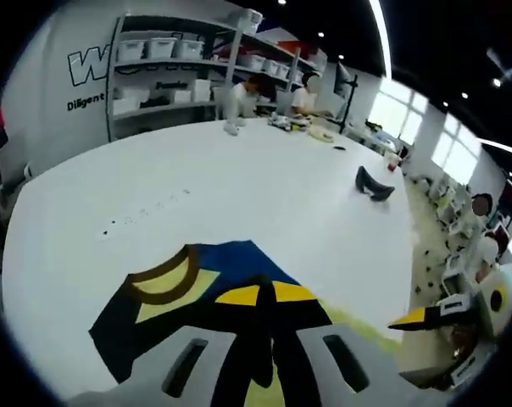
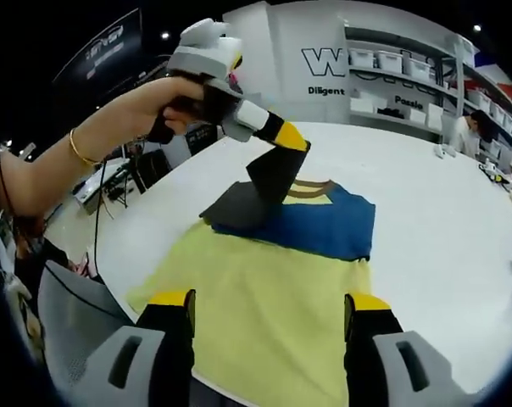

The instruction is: Fold the garment on the visible template until the final outline fits inside the template.

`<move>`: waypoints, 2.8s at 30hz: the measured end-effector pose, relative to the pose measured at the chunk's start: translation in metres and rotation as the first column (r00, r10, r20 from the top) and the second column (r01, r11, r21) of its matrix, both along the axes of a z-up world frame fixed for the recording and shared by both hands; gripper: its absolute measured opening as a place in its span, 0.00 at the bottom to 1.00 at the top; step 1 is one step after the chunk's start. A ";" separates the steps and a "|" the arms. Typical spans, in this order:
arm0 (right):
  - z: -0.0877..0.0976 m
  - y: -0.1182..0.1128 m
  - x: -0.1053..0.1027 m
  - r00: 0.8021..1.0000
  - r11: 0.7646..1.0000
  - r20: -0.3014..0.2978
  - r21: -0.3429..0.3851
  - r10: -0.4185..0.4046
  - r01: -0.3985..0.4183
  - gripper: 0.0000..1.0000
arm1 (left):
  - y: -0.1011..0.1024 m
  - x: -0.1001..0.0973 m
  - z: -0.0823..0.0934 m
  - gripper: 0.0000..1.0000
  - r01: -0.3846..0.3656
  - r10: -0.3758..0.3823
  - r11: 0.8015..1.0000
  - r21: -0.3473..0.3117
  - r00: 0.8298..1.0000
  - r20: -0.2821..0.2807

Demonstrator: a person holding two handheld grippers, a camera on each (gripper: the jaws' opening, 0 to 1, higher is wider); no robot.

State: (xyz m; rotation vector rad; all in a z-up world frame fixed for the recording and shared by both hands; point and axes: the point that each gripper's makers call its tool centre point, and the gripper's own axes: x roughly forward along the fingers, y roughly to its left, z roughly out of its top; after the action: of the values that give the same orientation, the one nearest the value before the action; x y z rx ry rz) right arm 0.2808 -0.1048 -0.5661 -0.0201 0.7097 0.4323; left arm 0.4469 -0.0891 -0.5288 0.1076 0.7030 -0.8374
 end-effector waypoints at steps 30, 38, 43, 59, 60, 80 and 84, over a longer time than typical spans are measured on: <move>-0.012 -0.009 0.005 0.999 0.999 -0.032 0.005 -0.036 0.036 0.69 | -0.032 0.000 -0.006 0.32 0.092 -0.092 0.996 0.001 0.996 0.000; -0.015 -0.007 0.011 0.998 0.999 -0.039 0.026 -0.047 0.048 0.68 | -0.003 0.016 -0.010 0.41 0.044 -0.044 0.998 0.045 0.999 -0.003; -0.017 -0.008 0.016 0.998 0.999 -0.042 0.019 -0.046 0.047 0.70 | 0.021 0.022 -0.014 0.46 0.012 -0.012 0.998 0.064 1.000 0.000; -0.031 -0.021 0.024 0.994 0.995 -0.057 0.018 -0.096 0.097 0.73 | 0.121 0.038 -0.030 0.44 -0.084 0.087 0.989 0.125 0.996 -0.014; -0.031 -0.022 0.024 0.994 0.995 -0.057 0.019 -0.098 0.099 0.73 | 0.128 0.039 -0.033 0.43 -0.095 0.099 0.986 0.138 0.995 -0.021; -0.021 0.042 0.042 0.999 0.996 0.003 0.080 -0.048 0.048 0.69 | 0.193 0.068 -0.068 0.35 -0.165 0.177 0.970 0.180 0.983 -0.052; -0.020 0.071 0.050 1.000 0.995 0.014 0.104 -0.003 0.001 0.68 | 0.195 0.082 -0.073 0.33 -0.206 0.213 0.969 0.137 0.976 -0.040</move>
State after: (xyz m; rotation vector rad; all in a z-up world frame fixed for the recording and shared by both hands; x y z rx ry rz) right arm 0.3308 -0.0333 -0.5865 0.0761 0.6724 0.4665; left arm 0.5288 0.1061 -0.6016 0.1275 0.8070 -0.5923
